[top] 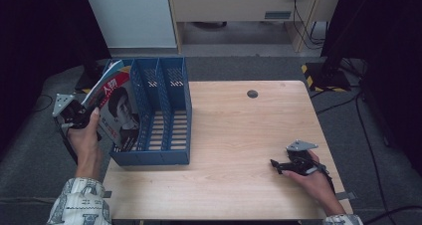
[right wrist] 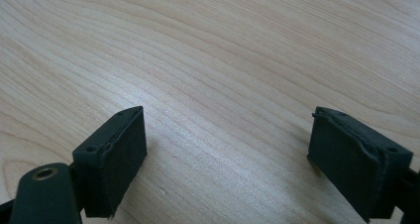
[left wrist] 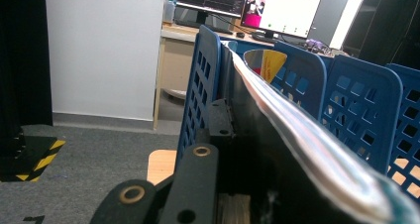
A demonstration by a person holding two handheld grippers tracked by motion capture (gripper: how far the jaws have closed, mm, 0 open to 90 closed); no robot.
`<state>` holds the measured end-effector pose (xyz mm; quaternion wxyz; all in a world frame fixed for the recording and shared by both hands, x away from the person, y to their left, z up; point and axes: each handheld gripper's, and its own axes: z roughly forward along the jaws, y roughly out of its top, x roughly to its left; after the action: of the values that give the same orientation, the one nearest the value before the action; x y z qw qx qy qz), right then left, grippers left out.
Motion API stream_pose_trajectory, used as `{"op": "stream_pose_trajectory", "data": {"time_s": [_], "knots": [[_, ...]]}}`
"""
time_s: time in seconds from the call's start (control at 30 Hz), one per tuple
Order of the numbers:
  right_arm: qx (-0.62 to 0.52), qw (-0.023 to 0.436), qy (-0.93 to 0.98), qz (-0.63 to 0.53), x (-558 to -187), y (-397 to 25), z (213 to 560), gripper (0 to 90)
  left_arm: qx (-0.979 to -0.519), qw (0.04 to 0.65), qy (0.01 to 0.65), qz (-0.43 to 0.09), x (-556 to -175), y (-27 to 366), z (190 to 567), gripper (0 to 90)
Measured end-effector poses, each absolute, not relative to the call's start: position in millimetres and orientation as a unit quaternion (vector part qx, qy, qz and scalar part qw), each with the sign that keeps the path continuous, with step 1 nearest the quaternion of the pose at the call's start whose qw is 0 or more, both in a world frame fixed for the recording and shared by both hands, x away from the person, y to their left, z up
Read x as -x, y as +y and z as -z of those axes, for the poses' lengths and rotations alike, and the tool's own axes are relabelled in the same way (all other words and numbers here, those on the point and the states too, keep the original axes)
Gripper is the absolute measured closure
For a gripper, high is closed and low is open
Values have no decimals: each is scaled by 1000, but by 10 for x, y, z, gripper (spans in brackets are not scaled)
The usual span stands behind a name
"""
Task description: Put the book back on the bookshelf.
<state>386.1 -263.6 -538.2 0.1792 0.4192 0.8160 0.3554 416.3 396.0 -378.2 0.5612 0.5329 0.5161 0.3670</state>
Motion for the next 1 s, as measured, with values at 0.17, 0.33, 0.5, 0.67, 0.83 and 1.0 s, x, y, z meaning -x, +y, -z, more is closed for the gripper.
{"op": "stream_pose_trajectory", "data": {"time_s": [0.17,0.33,0.5,0.67,0.83,1.0], "knots": [[-419,178,816,-355,-3862,-2637,5381,151,-534,563,519,-359,-4160,3974,3781,837],[-419,178,816,-355,-3862,-2637,5381,151,-544,555,519,-356,-4147,3971,3763,785],[-419,178,816,-356,-3862,-2637,5381,150,-566,539,501,-371,-4089,3958,3656,612],[-419,178,816,-356,-3862,-2637,5381,150,-570,532,495,-384,-4065,3954,3587,449],[-419,178,816,-356,-3862,-2638,5381,150,-577,524,490,-390,-4043,3959,3520,364],[-418,177,817,-356,-3860,-2637,5381,150,-584,516,485,-398,-4010,3920,3432,297]]}}
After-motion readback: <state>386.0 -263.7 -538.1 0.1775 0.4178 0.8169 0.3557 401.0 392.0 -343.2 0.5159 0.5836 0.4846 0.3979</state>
